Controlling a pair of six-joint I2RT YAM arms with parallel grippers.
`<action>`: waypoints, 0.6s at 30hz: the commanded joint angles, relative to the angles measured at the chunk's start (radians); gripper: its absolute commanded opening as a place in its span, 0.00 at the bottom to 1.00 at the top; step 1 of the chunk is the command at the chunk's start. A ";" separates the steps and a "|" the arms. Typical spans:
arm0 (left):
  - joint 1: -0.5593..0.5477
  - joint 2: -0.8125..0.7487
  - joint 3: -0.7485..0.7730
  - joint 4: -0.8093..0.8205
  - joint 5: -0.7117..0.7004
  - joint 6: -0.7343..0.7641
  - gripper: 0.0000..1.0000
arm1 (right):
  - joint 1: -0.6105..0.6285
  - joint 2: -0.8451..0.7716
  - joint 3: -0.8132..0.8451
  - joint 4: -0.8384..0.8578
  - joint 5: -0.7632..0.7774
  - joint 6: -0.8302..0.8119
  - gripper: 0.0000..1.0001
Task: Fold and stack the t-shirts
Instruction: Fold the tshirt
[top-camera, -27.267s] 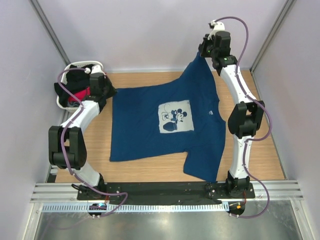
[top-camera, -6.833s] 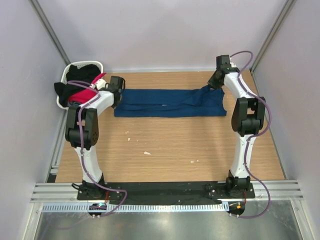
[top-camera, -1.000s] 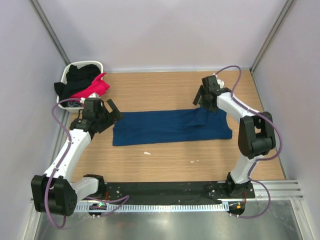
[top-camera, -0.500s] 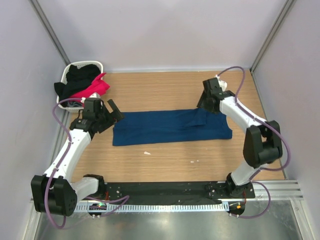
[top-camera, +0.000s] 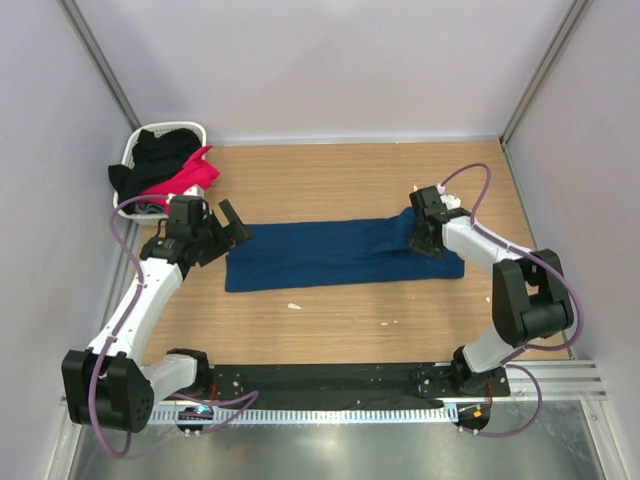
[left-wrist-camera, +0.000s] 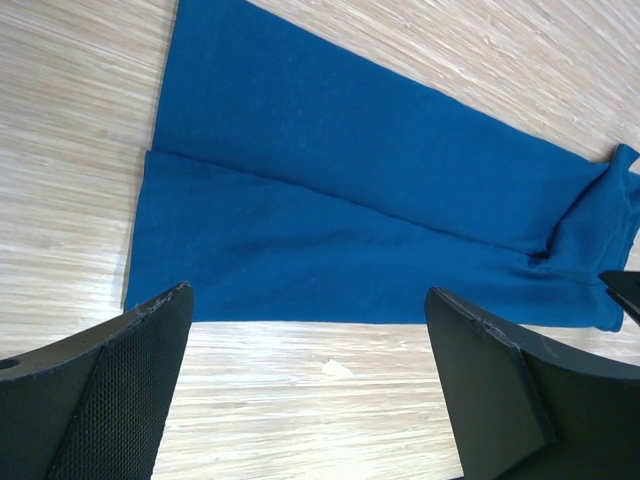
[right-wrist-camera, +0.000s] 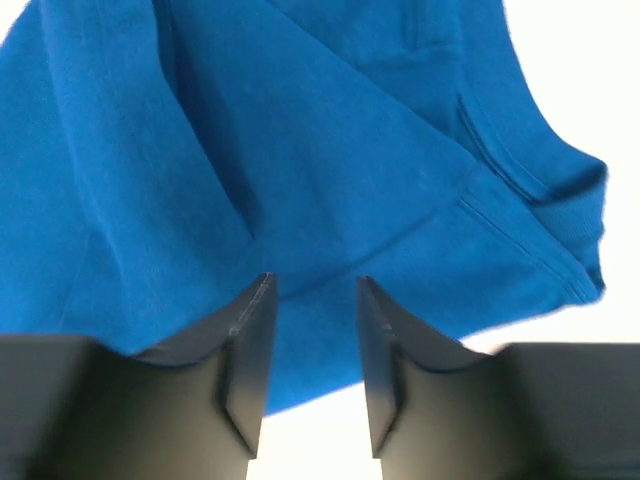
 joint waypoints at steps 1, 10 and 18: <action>-0.004 -0.017 0.024 0.002 0.023 0.027 0.98 | -0.002 0.065 0.053 0.074 0.027 -0.012 0.39; -0.005 -0.045 0.027 -0.026 -0.015 0.019 0.98 | -0.002 0.134 0.095 0.105 0.024 -0.031 0.19; -0.004 -0.036 0.029 -0.026 -0.018 0.013 0.98 | -0.002 0.183 0.149 0.232 -0.120 0.003 0.20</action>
